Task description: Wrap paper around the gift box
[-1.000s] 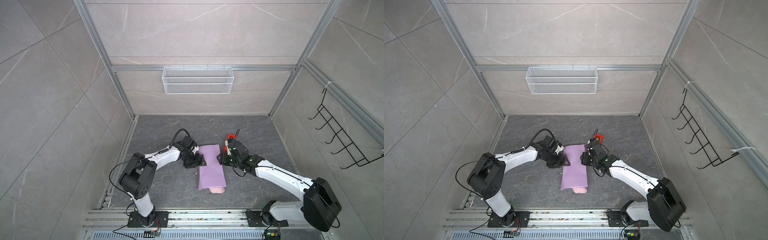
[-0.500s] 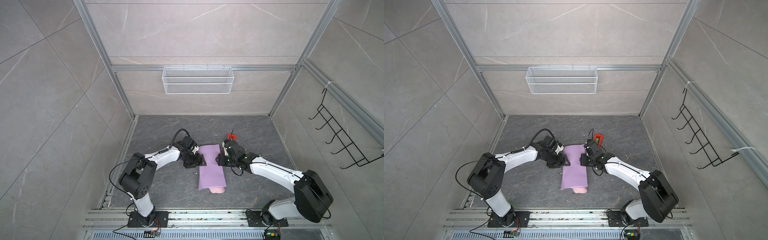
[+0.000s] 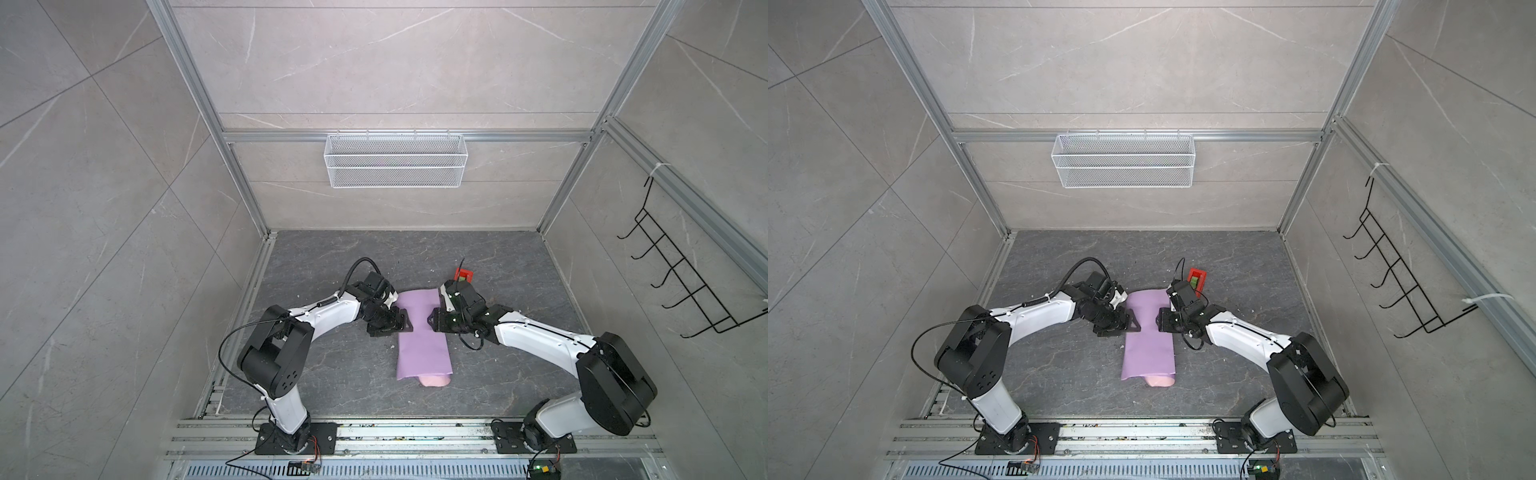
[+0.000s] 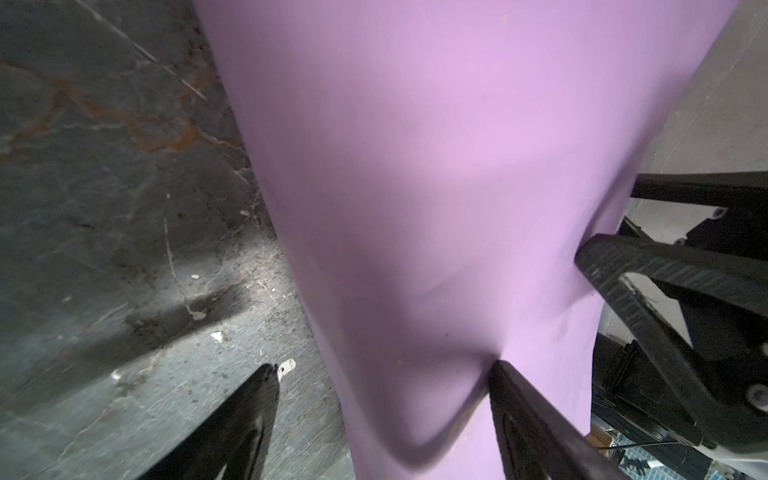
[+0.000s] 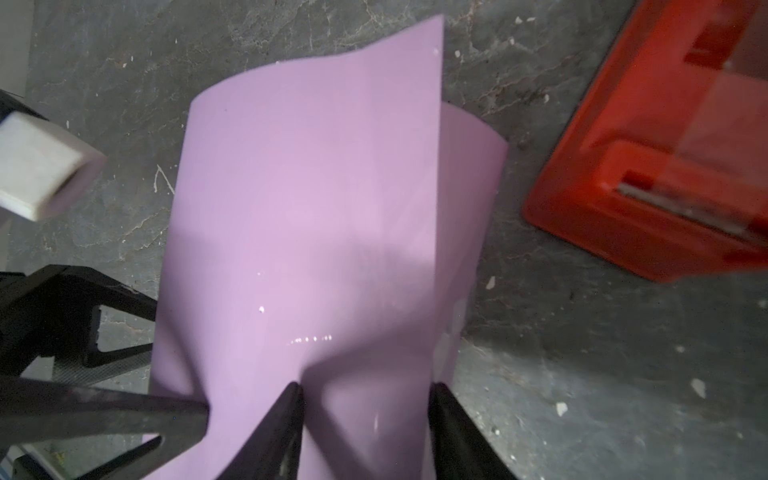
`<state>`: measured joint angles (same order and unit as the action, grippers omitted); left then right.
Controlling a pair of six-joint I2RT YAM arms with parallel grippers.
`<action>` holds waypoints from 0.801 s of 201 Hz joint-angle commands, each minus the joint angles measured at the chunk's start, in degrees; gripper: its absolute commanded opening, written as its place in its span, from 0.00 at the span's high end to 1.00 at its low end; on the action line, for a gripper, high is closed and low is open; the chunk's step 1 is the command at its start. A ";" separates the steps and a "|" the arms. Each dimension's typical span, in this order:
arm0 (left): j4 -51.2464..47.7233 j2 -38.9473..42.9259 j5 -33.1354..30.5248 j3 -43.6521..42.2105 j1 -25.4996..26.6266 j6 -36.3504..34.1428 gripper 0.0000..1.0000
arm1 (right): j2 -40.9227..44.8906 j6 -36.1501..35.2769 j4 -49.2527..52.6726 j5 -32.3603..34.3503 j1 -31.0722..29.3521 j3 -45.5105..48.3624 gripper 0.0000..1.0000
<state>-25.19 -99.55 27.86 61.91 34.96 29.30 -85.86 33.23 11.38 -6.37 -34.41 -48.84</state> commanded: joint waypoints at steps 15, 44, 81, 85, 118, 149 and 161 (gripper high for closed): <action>-3.29 -3.59 -5.14 -2.00 0.72 -0.87 0.19 | -2.46 1.35 -7.37 -6.82 2.20 2.38 0.46; -3.21 -3.64 -5.12 -1.98 0.68 -0.91 0.19 | -4.39 3.45 -12.04 -11.07 4.43 4.54 0.35; -3.17 -3.55 -5.13 -1.91 0.72 -0.91 0.19 | -4.90 4.34 -15.14 -15.64 8.63 6.30 0.25; -3.13 -3.55 -5.18 -1.88 0.72 -0.89 0.19 | -4.50 4.30 -15.15 -16.20 9.15 6.45 0.24; -3.19 -3.62 -5.18 -1.84 0.66 -0.91 0.19 | 3.33 2.35 -11.31 -17.09 13.05 8.18 0.20; -3.05 -3.68 -5.08 -1.70 0.71 -0.82 0.19 | 10.76 1.05 -7.16 -15.32 16.34 11.07 0.19; -3.07 -3.64 -5.06 -1.65 0.72 -0.82 0.19 | 11.27 1.35 -7.08 -14.62 16.91 11.82 0.21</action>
<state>-25.06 -99.70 28.38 61.91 34.83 29.30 -77.01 35.94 0.84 -22.17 -18.59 -38.96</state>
